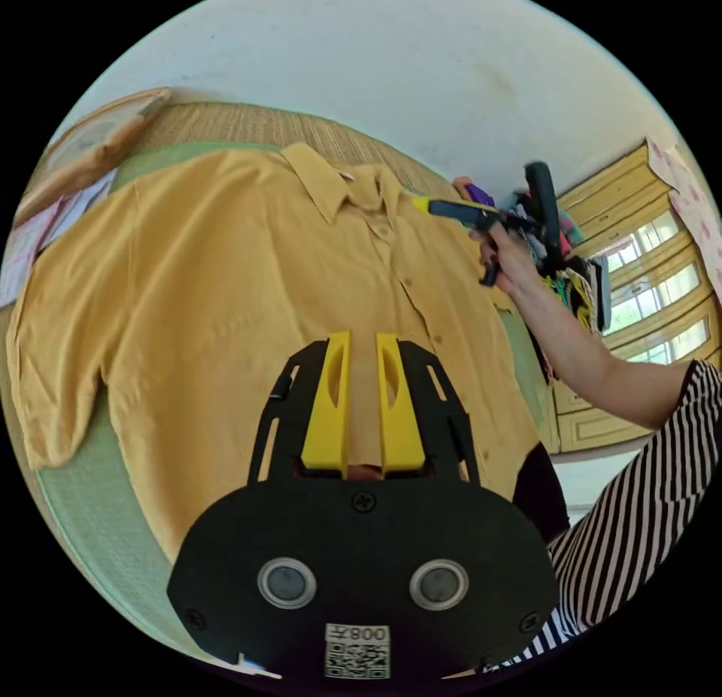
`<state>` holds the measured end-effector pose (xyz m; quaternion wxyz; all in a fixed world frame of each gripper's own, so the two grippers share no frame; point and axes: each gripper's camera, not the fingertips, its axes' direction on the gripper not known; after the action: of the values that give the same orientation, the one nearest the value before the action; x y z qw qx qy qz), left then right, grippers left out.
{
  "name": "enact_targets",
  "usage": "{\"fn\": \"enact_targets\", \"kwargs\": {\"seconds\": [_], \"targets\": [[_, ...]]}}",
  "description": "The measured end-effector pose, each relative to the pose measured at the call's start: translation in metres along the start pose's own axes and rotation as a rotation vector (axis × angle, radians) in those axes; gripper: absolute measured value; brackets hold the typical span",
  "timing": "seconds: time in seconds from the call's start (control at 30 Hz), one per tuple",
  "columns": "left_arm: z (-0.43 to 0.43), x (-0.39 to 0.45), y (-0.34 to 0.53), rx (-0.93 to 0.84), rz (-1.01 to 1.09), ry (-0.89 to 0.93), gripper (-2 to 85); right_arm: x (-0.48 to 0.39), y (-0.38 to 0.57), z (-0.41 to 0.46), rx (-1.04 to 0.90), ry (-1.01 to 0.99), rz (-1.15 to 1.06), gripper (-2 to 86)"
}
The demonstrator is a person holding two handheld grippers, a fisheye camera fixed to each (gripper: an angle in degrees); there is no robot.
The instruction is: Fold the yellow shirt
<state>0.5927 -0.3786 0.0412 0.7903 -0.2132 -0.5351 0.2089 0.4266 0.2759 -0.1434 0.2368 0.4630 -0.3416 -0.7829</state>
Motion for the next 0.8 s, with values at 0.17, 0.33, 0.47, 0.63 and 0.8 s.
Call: {"fn": "enact_targets", "kwargs": {"seconds": [0.17,0.33,0.47,0.63,0.8], "targets": [[-0.004,0.054,0.082,-0.098,-0.045,0.007,7.1,-0.052,-0.055,0.015,-0.091,0.088,-0.133,8.1],[-0.008,0.101,0.129,-0.168,-0.056,-0.002,7.6,-0.083,-0.089,0.029,-0.163,0.187,-0.223,8.3],[-0.009,0.125,0.138,-0.164,-0.008,-0.087,5.7,-0.095,-0.110,0.035,-0.214,0.205,-0.227,7.8],[-0.023,0.151,0.143,-0.175,0.042,-0.178,2.0,-0.107,-0.129,0.028,-0.241,0.269,-0.233,5.0],[-0.048,0.162,0.153,-0.150,0.002,-0.156,0.8,-0.112,-0.146,0.006,-0.233,0.253,-0.219,3.0]]}}
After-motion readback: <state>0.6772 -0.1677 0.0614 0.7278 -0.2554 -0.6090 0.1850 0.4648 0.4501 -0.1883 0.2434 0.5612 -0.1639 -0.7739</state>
